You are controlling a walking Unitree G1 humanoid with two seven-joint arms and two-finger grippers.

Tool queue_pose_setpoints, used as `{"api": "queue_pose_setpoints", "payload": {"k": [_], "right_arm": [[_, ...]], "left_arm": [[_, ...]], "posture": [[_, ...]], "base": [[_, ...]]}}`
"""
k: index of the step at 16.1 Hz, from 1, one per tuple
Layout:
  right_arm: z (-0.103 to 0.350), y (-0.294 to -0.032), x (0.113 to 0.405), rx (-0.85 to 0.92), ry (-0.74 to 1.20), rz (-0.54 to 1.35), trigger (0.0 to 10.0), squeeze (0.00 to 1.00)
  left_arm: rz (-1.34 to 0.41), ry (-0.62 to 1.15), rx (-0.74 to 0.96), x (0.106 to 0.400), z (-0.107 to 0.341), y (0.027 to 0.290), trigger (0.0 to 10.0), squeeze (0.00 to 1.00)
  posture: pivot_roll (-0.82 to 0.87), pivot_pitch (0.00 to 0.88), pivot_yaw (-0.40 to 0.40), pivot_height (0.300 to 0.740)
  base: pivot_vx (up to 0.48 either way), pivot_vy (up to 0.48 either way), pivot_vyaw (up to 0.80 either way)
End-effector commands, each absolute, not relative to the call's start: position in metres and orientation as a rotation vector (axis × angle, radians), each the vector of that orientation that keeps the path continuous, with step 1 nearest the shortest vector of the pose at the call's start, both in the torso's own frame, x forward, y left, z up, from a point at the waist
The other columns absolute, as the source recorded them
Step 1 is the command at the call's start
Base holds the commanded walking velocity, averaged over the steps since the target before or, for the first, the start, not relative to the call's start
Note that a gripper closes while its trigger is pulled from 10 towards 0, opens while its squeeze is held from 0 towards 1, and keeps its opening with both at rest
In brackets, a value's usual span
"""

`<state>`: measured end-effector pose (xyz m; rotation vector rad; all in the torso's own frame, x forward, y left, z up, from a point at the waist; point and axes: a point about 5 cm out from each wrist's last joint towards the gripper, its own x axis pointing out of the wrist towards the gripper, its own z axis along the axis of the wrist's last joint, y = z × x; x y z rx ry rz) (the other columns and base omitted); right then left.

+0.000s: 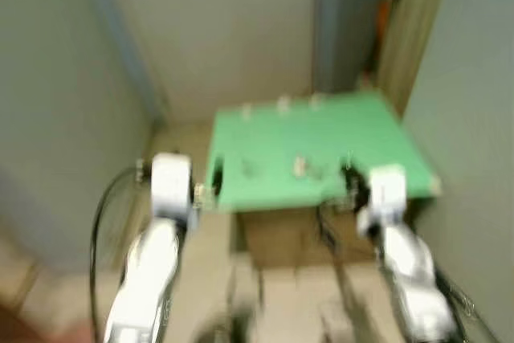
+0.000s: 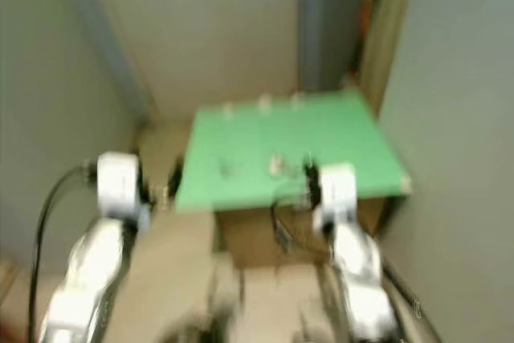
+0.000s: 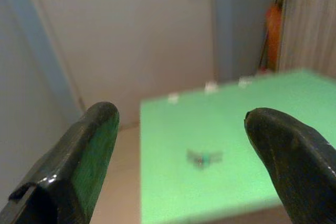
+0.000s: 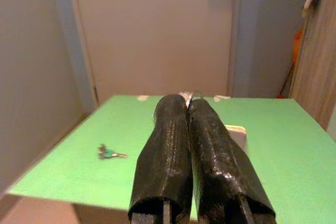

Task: Hang keys on a hook

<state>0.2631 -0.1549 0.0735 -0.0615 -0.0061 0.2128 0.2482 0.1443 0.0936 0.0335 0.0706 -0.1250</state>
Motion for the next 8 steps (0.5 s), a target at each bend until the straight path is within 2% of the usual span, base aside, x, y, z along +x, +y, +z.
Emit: {"api": "queue_pose_setpoints", "payload": {"k": [1, 8], "right_arm": [[0.0748, -0.1499, 0.2635, -0.054, -0.013, 0.23, 0.0, 0.0], [0.0699, -0.1512, 0.2595, -0.066, 0.0, 0.226, 0.0, 0.0]], "left_arm": [[-0.119, 0.031, 0.051, 0.256, 0.1039, 0.1458, 10.0, 0.0], [-0.13, 0.025, 0.053, 0.2584, 0.1026, 0.1437, 10.0, 0.0]], "posture": [[-0.21, 0.0, 0.14, 0.74], [-0.22, 0.004, 0.15, 0.74]], "base": [[-0.319, 0.0, 0.0], [-0.323, 0.0, 0.0]]}}
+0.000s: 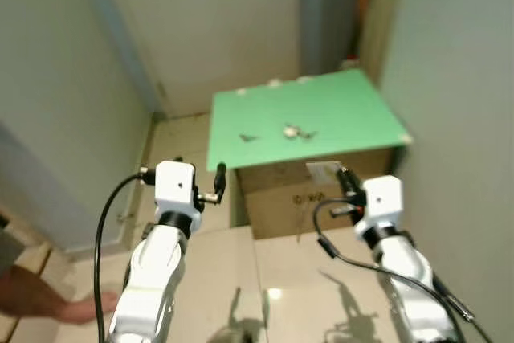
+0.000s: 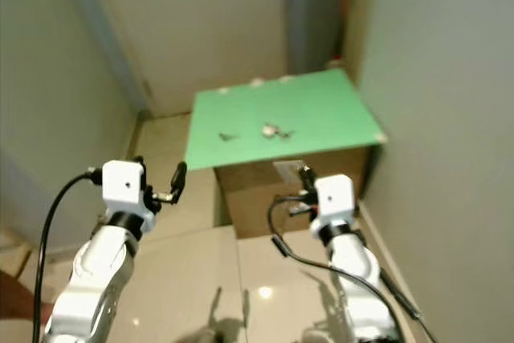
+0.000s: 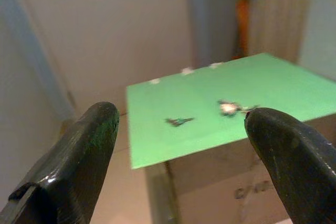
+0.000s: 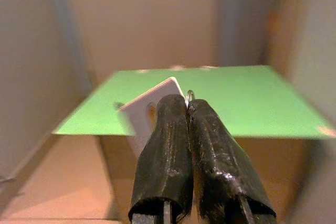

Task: Hang keys on a hook

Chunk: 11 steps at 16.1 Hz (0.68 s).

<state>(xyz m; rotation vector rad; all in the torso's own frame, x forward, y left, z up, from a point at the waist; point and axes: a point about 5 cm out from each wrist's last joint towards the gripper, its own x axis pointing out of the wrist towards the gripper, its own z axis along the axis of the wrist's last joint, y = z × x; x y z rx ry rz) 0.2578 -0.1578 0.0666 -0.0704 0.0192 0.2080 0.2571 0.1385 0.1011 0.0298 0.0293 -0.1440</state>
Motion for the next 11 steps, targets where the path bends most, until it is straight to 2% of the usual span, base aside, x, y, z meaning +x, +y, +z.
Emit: {"api": "queue_pose_setpoints", "payload": {"k": [1, 5, 7, 11], "right_arm": [[0.0691, -0.1517, 0.259, -0.082, 0.004, 0.225, 0.0, 0.0], [0.0685, -0.1497, 0.2595, -0.088, 0.011, 0.235, 0.0, 0.0], [0.069, -0.1483, 0.261, -0.086, 0.012, 0.239, 0.0, 0.0], [0.0688, -0.1496, 0.263, -0.084, 0.015, 0.24, 0.0, 0.0]], "left_arm": [[-0.128, 0.028, 0.053, 0.2596, 0.1021, 0.1447, 10.0, 0.0], [-0.146, 0.029, 0.074, 0.2629, 0.101, 0.144, 10.0, 0.0], [-0.164, 0.04, 0.058, 0.2641, 0.0994, 0.1422, 10.0, 0.0], [-0.198, 0.047, 0.063, 0.266, 0.0978, 0.1391, 10.0, 0.0]], "posture": [[-0.22, 0.005, 0.152, 0.74], [-0.22, 0.007, 0.155, 0.74], [-0.23, 0.003, 0.157, 0.74], [-0.23, 0.0, 0.161, 0.74]], "base": [[-0.311, 0.0, 0.0], [0.0, 0.0, 0.0], [0.0, 0.0, -0.58], [0.0, 0.45, -0.59]]}}
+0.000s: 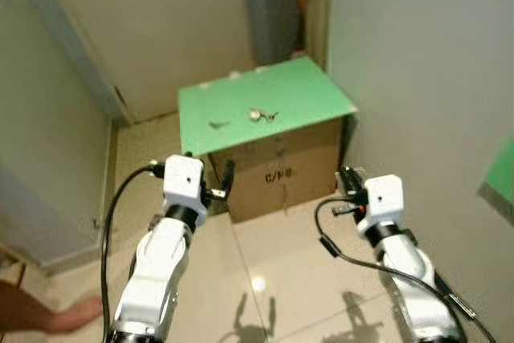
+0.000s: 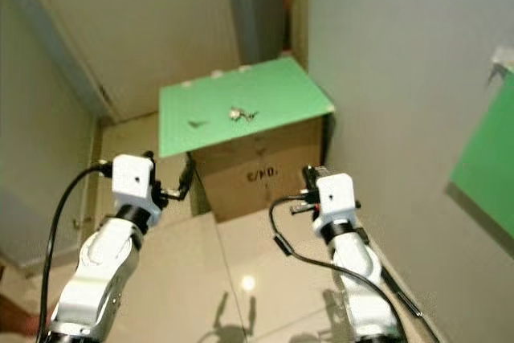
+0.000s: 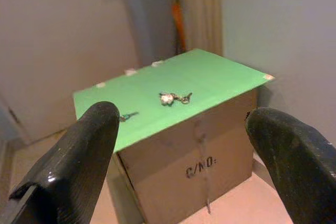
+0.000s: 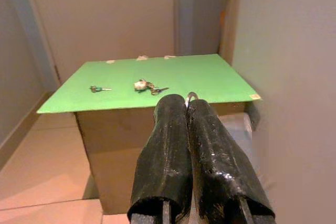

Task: Hang keys on a hook

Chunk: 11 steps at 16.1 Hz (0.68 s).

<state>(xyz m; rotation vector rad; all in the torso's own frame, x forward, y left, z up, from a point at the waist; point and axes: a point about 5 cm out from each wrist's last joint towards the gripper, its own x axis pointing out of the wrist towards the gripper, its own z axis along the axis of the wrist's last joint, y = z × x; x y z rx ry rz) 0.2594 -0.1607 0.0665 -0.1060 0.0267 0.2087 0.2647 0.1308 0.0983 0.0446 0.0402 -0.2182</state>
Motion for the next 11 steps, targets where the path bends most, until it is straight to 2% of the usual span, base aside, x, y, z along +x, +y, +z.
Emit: {"api": "queue_pose_setpoints", "payload": {"k": [1, 11], "right_arm": [[0.0687, -0.1496, 0.263, -0.085, 0.015, 0.24, 0.0, 0.0], [0.0593, -0.149, 0.2544, -0.083, 0.043, 0.248, 0.0, 0.0]], "left_arm": [[-0.199, 0.047, 0.064, 0.2661, 0.0978, 0.1391, 10.0, 0.0], [-0.266, 0.057, 0.071, 0.2741, 0.096, 0.146, 10.0, 0.0]], "posture": [[-0.23, 0.0, 0.161, 0.74], [-0.24, 0.0, 0.177, 0.74]], "base": [[0.0, 0.48, -0.59], [0.0, 0.48, -0.63]]}}
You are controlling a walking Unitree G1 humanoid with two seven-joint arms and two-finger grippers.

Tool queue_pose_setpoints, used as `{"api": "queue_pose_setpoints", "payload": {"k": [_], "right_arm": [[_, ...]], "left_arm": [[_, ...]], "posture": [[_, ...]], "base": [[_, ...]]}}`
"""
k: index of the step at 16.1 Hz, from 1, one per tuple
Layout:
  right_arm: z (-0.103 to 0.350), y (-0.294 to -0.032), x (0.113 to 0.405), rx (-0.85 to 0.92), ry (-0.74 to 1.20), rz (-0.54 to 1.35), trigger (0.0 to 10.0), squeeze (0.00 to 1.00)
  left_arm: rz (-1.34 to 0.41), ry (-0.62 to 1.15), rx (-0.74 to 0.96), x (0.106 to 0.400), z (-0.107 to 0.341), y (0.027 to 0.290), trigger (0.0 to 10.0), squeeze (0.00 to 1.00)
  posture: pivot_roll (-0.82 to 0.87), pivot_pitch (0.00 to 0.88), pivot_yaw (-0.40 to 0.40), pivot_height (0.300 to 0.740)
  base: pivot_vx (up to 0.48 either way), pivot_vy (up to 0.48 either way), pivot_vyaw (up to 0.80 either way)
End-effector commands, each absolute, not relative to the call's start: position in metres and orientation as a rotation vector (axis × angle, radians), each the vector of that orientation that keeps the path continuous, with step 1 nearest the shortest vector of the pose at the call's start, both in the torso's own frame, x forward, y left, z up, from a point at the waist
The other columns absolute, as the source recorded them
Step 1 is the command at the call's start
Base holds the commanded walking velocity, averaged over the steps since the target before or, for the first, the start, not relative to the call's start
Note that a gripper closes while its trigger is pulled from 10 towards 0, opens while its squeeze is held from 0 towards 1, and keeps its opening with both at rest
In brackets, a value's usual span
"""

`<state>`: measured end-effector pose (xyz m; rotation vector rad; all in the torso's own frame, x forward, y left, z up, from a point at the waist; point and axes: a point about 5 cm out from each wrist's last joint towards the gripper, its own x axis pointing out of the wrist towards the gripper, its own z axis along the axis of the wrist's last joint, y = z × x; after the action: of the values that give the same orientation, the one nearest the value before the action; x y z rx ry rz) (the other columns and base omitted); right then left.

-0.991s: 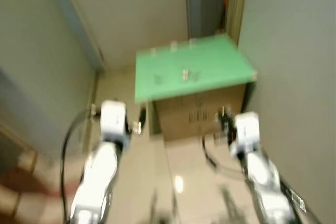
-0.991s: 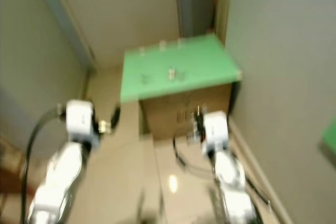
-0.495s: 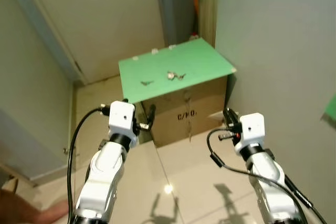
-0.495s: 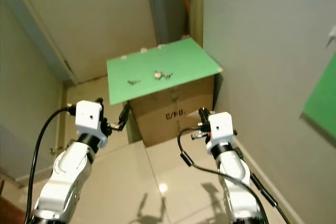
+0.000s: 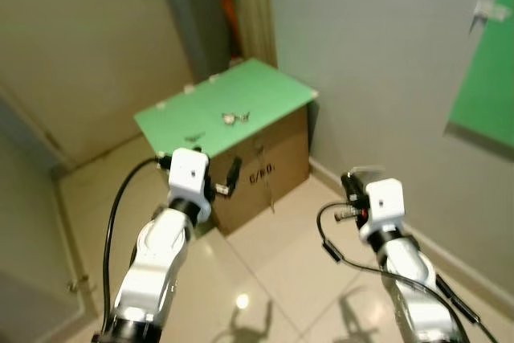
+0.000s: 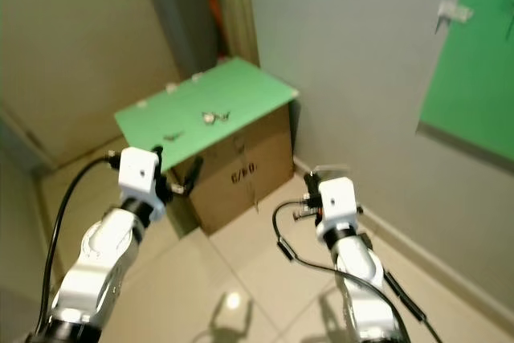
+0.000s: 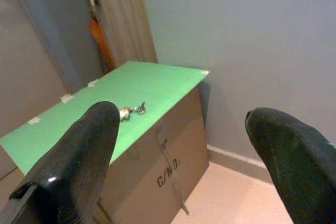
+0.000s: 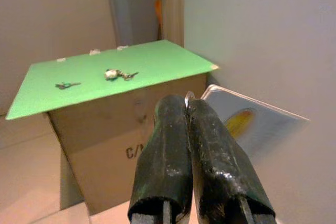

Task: Hang keys on a hook

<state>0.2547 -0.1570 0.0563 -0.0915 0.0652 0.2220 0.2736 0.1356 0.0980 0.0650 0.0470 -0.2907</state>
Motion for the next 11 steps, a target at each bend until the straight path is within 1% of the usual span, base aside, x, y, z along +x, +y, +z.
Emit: {"api": "queue_pose_setpoints", "payload": {"k": [1, 4, 6, 7, 8, 9, 10, 11], "right_arm": [[0.059, -0.149, 0.254, -0.081, 0.045, 0.247, 0.0, 0.0], [0.055, -0.154, 0.246, -0.079, 0.049, 0.213, 0.0, 0.0], [0.052, -0.171, 0.238, -0.098, 0.044, 0.118, 0.0, 0.0], [0.049, -0.186, 0.23, -0.122, 0.051, 0.041, 0.0, 0.0], [0.047, -0.195, 0.226, -0.138, 0.058, 0.001, 0.0, 0.0], [0.044, -0.208, 0.218, -0.165, 0.067, -0.049, 0.0, 0.0], [0.042, -0.217, 0.21, -0.188, 0.075, -0.087, 0.0, 0.0], [0.04, -0.22, 0.205, -0.198, 0.084, -0.096, 0.0, 0.0]], "left_arm": [[-0.27, 0.056, 0.073, 0.274, 0.096, 0.146, 10.0, 0.0], [-0.269, 0.055, 0.07, 0.277, 0.094, 0.146, 10.0, 0.0], [-0.226, 0.048, 0.038, 0.275, 0.093, 0.154, 10.0, 0.0], [-0.196, 0.064, 0.028, 0.266, 0.085, 0.165, 10.0, 0.0], [-0.183, 0.09, 0.031, 0.258, 0.077, 0.171, 10.0, 0.0], [-0.17, 0.146, 0.041, 0.242, 0.062, 0.178, 10.0, 0.0], [-0.167, 0.197, 0.056, 0.23, 0.048, 0.18, 10.0, 0.0], [-0.176, 0.225, 0.07, 0.227, 0.044, 0.177, 10.0, 0.0]], "posture": [[-0.24, 0.0, 0.177, 0.74], [-0.25, 0.003, 0.182, 0.74], [-0.26, 0.006, 0.18, 0.74], [-0.26, 0.009, 0.179, 0.74], [-0.26, 0.011, 0.18, 0.74], [-0.26, 0.011, 0.179, 0.74], [-0.26, 0.014, 0.175, 0.74], [-0.25, 0.014, 0.172, 0.74]], "base": [[0.0, 0.48, -0.66], [0.0, 0.48, -0.66], [0.0, 0.48, -0.65], [0.0, 0.48, -0.64], [0.0, 0.48, -0.64], [0.0, 0.48, -0.64], [0.0, 0.0, -0.64], [0.0, 0.0, -0.64]]}}
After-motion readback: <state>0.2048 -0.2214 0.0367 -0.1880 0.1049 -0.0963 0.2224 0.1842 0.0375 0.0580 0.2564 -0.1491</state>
